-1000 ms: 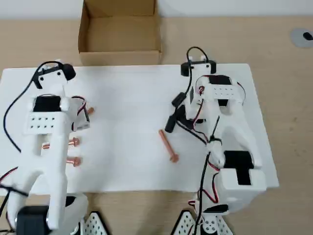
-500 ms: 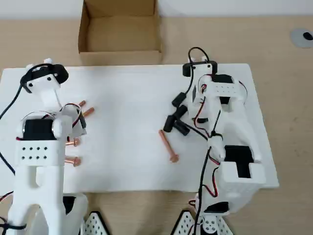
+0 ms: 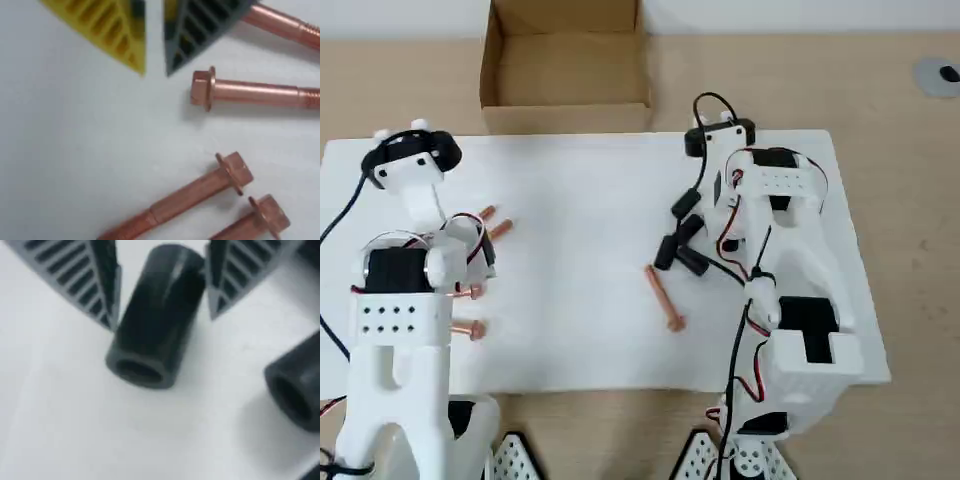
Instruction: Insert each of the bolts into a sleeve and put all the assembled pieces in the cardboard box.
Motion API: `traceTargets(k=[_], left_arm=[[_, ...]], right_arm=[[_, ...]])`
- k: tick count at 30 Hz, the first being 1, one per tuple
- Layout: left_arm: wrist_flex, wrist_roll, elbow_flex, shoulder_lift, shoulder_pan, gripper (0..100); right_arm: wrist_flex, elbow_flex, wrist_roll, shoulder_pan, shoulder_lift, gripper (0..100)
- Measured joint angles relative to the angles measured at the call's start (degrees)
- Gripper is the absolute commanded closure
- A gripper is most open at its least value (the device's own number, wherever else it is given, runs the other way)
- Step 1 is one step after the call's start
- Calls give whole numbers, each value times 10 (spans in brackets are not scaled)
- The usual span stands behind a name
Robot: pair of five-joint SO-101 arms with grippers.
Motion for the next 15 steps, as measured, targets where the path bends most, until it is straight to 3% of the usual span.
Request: traceTargets(k=[15], left_arm=[[16,-28,0,-33,0,960]], right_arm=[[54,-113,24,1,109,855]])
